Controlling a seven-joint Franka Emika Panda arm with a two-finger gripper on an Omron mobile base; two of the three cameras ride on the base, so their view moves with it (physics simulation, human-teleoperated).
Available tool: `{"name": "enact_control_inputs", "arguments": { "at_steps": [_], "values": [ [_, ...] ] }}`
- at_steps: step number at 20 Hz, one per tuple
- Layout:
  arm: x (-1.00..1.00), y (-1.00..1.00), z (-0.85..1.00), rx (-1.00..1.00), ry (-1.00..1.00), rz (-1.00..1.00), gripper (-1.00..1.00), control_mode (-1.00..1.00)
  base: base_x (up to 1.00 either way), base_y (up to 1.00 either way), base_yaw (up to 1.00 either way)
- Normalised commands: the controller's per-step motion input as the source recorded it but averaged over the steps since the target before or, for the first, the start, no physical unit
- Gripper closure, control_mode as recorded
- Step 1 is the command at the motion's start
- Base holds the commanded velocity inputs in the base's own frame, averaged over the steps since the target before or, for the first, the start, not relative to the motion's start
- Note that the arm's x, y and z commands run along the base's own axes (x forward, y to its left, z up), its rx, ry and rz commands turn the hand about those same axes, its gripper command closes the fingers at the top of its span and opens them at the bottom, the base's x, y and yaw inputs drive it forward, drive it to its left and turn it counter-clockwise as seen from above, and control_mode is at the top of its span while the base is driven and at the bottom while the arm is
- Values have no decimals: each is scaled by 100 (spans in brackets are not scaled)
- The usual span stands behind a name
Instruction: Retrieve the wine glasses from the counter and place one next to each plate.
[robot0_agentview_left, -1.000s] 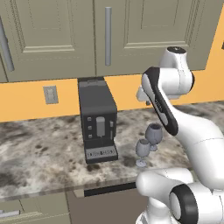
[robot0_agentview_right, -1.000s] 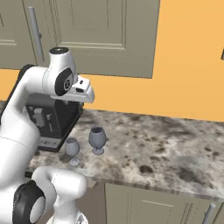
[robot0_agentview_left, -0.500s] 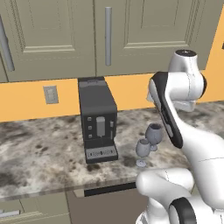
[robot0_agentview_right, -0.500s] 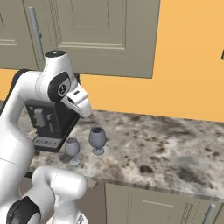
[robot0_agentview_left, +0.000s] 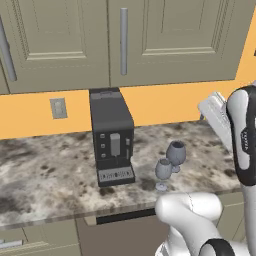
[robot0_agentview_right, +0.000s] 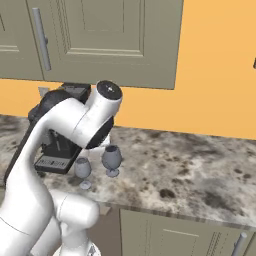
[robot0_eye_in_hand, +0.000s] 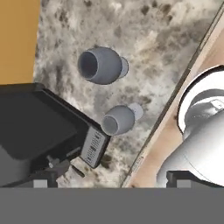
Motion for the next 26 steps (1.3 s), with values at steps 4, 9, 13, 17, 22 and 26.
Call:
{"name": "enact_control_inputs", "arguments": {
  "at_steps": [4,9,13,17,22,26],
  "values": [
    [-30,-31,-35,73,-22,-30,-100,-100,0,0,0],
    [0,-30,-48,55,-6,-19,-100,-100,0,0,0],
    [16,-51,-29,43,18,-4,-100,-100,0,0,0],
    [27,-37,-23,22,38,0,-100,-100,0,0,0],
    [39,-19,-33,2,58,2,-100,-100,0,0,0],
    [29,-18,-39,0,23,12,-100,-100,0,0,0]
  ]
}}
